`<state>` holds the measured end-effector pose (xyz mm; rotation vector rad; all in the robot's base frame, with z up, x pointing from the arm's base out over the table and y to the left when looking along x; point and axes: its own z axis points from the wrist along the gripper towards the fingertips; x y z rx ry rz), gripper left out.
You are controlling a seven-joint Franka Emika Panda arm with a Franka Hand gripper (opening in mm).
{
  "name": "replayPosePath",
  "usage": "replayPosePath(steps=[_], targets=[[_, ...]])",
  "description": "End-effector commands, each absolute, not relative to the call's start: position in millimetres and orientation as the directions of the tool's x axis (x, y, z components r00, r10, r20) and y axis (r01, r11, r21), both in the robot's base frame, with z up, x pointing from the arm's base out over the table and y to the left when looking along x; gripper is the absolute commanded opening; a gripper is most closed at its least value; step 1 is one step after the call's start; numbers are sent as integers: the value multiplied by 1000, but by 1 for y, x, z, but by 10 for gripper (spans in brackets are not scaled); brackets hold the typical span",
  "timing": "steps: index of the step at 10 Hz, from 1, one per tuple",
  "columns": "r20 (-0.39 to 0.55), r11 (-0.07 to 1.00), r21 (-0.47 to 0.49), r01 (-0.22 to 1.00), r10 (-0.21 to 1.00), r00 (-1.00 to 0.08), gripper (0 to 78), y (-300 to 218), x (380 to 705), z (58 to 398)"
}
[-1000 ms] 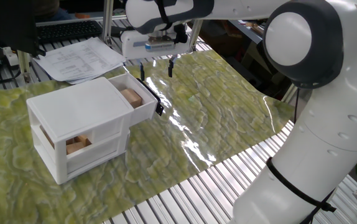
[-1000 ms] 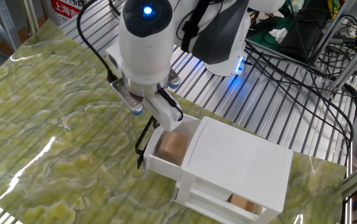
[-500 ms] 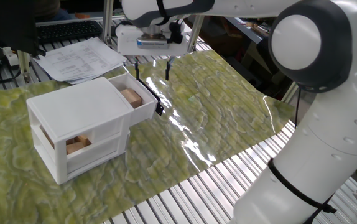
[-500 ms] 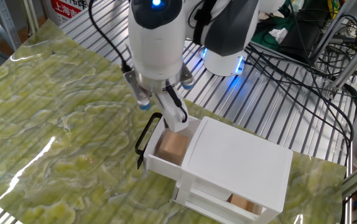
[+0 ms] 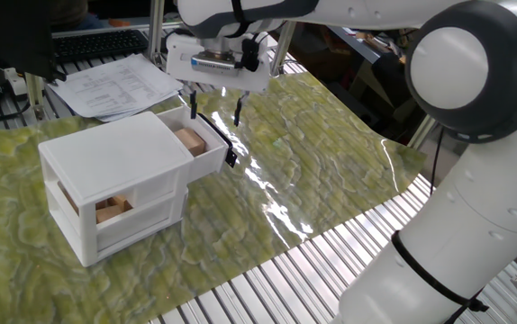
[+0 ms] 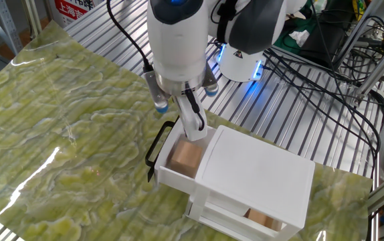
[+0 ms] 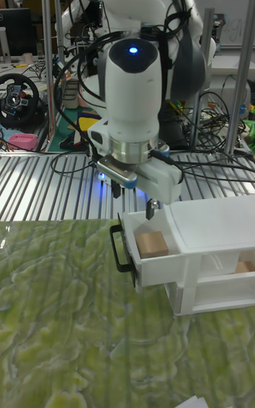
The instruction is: Take something out of a drawer
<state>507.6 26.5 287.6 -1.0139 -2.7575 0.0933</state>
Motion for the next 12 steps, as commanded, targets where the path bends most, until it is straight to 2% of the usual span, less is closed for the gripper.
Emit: replayPosePath(steps=[1, 12], targets=[[173, 707, -113, 698, 705, -687, 774, 34, 498, 284], [103, 551, -77, 831, 833, -543, 774, 55, 503, 264]])
